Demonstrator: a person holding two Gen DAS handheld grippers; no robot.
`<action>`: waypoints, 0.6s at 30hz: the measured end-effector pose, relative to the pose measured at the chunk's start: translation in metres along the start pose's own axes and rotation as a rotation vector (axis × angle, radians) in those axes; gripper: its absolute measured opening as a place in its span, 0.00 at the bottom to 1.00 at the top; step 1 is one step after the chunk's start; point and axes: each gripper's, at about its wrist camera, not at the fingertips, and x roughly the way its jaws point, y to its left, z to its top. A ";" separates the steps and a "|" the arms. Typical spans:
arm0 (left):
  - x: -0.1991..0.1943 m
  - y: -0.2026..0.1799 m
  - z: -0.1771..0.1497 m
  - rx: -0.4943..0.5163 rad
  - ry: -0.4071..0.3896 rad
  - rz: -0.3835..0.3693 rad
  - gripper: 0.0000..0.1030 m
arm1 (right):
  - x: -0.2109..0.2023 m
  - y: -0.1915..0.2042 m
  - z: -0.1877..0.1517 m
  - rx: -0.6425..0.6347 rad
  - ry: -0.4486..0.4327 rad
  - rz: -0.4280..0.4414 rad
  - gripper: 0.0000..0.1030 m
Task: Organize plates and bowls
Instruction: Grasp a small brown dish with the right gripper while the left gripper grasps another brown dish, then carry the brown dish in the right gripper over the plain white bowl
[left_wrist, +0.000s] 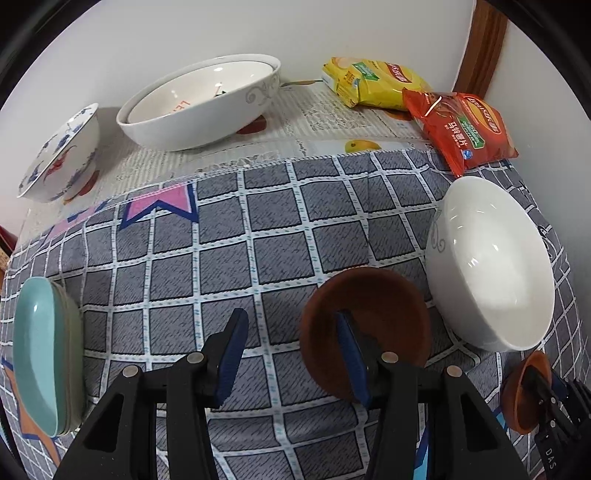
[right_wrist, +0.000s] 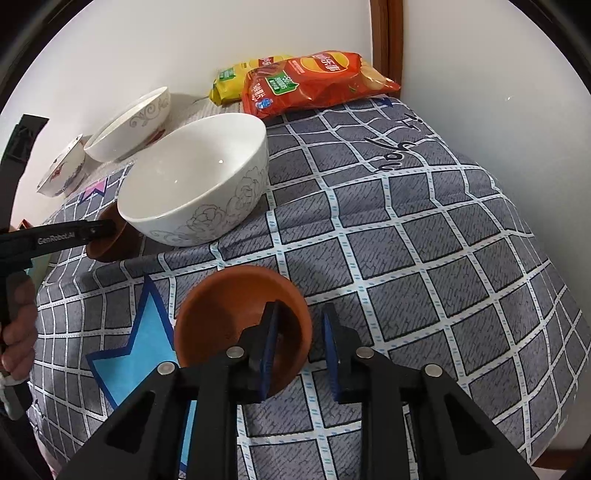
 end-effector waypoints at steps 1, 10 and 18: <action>0.001 -0.001 0.000 0.005 0.000 -0.002 0.42 | 0.000 0.000 0.000 0.001 0.000 0.002 0.20; 0.005 -0.006 0.001 0.014 0.014 -0.030 0.27 | 0.002 0.001 0.000 0.016 0.002 0.021 0.18; -0.002 -0.009 -0.002 0.032 0.009 -0.049 0.12 | -0.003 -0.002 -0.001 0.054 -0.021 0.042 0.11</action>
